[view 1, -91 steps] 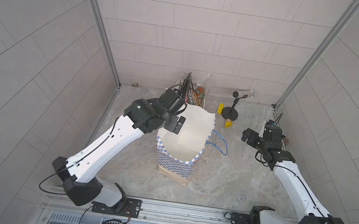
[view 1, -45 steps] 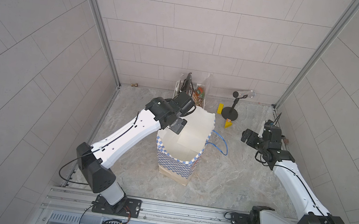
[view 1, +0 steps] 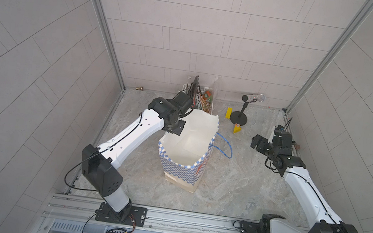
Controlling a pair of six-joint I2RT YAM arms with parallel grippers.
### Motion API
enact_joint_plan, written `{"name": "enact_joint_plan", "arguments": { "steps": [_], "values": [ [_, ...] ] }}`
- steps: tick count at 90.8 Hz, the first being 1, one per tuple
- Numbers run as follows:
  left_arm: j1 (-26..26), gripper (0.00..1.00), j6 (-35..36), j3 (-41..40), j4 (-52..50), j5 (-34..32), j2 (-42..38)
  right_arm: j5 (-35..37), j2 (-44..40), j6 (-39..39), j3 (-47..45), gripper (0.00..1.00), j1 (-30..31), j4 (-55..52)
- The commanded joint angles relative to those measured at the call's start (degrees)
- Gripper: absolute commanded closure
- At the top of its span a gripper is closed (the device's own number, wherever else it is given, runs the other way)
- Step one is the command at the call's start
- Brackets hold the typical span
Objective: Place the condiment packets inside the bag
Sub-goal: Pick up the paper bag from the center of the board.
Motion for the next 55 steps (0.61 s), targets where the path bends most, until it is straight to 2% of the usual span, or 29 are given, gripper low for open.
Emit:
{"name": "enact_joint_plan", "arguments": {
  "steps": [1,15,28,44,55],
  "values": [
    [4.0,1.0,-4.7,-1.7,-2.3,5.3,-5.0,-1.7,0.2,-0.3,0.2,0.07,0.9,0.6],
    [12.6,1.0,-11.1,-3.0,-5.8,10.1,-11.5,-0.2,2.8,-0.9,3.6,0.07,7.3,-1.5],
    [20.2,1.0,-14.3,-7.9,-4.9,9.0,-20.0,0.4,9.0,-0.4,8.8,0.07,13.2,-3.0],
    [27.2,1.0,-15.2,-13.7,-1.7,11.1,-26.1,1.3,21.2,-0.8,18.9,0.07,19.6,-3.6],
    [30.5,1.0,-14.9,-16.6,-0.1,14.0,-27.9,1.2,33.2,-0.2,31.3,0.07,20.4,-6.9]
  ]
}}
